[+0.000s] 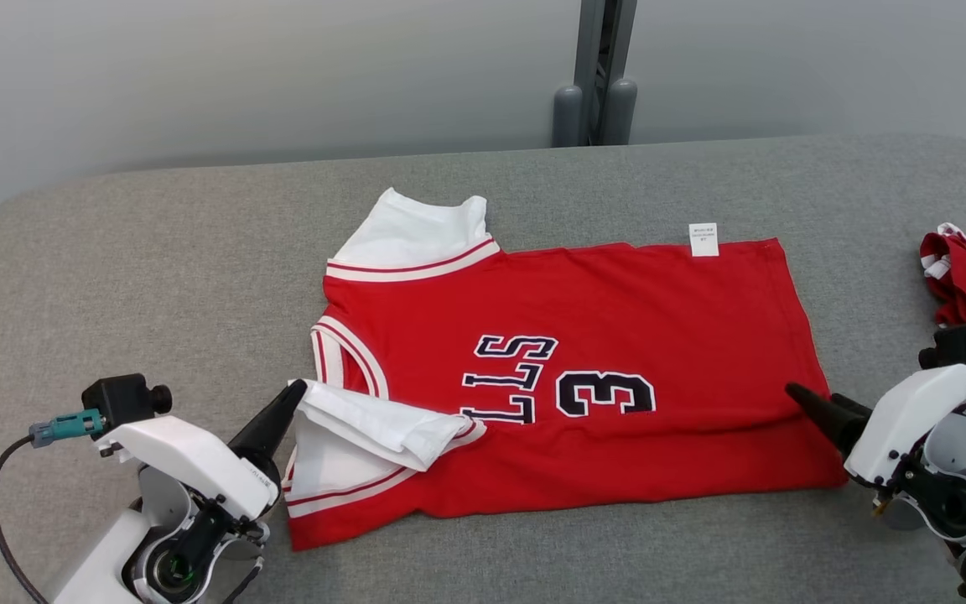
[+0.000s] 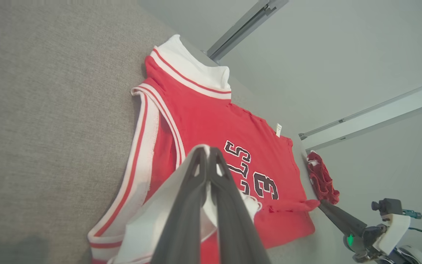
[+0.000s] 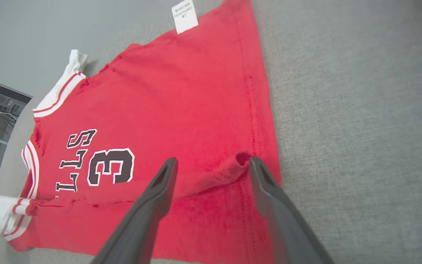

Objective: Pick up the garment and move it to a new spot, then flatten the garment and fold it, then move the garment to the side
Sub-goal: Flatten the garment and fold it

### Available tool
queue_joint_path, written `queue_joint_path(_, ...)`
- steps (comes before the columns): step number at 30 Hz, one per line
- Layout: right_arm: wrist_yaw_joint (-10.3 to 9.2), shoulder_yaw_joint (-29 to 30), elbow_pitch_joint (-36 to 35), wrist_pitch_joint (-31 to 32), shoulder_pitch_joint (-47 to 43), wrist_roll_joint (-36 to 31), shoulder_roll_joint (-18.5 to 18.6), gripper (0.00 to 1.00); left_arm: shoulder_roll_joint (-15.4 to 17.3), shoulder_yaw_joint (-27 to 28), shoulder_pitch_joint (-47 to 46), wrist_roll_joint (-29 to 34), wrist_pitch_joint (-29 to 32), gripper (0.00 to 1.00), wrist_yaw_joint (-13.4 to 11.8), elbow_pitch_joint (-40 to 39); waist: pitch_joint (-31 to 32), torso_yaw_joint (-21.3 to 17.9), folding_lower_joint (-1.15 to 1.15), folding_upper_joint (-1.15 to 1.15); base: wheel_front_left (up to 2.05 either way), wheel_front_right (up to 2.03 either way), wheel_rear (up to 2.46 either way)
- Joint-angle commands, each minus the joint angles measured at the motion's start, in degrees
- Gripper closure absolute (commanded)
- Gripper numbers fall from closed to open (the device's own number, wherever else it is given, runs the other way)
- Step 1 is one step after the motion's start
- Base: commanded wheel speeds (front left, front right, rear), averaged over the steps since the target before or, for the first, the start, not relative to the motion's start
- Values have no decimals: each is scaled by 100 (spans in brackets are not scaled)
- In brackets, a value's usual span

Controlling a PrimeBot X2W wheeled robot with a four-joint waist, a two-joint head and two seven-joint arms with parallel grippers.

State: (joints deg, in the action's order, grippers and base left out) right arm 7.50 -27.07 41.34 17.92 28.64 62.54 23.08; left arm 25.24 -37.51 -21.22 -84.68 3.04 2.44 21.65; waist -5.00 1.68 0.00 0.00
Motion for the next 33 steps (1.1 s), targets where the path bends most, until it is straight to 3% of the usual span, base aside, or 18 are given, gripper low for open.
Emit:
queue_joint_path(1, -2, 17, -4, -153, 41, -81, 39, 0, -8, -12, -114, 79, -46, 100, -32, 75, -7, -7, 0, 0, 0, 0, 0)
queue_joint_path(4, -2, 41, -13, -556, 76, -195, 54, 0, -69, -87, -210, 219, -118, 98, -73, 248, -16, -25, 0, 0, 0, 0, 0)
queue_joint_path(5, -2, 55, -32, -703, 75, -226, 57, 0, -82, -100, -232, 280, -166, 70, -106, 310, -17, -33, 0, 0, 0, 0, 0)
queue_joint_path(6, -2, 78, -31, -822, 59, -230, 54, 0, -110, -116, -249, 327, -208, 31, -150, 380, -14, -42, 0, 0, 0, 0, 0)
queue_joint_path(7, -2, 78, -63, -935, 40, -243, 47, 0, -141, -127, -259, 346, -221, 0, -194, 450, -7, -52, 0, 0, 0, 0, 0)
queue_joint_path(12, -2, 33, -177, -1533, -159, -413, 117, 0, -237, -51, -304, 531, -666, 0, -335, 749, 66, -89, 0, 0, 0, 0, 0)
queue_joint_path(17, -2, 21, -332, -2118, -342, -613, 166, 0, -343, -67, -238, 727, -1076, 0, -293, 882, 168, -114, 0, 0, 0, 0, 0)
queue_joint_path(24, -2, 143, -472, -3124, -800, -1414, 151, 0, -491, -33, 30, 1314, -1750, 0, -393, 889, 345, -135, 0, 0, 0, 0, 0)
queue_joint_path(29, -2, 585, -611, -3300, -1270, -2204, -79, 0, -665, 587, 468, 2071, -1827, 0, -497, 692, 537, -122, 0, 0, 0, 0, 0)
queue_joint_path(33, -2, 1327, -1065, -3310, -1736, -2801, -391, 0, -959, 1160, 1061, 2800, -1820, 0, -529, 511, 619, -119, 0, 0, 0, 0, 0)
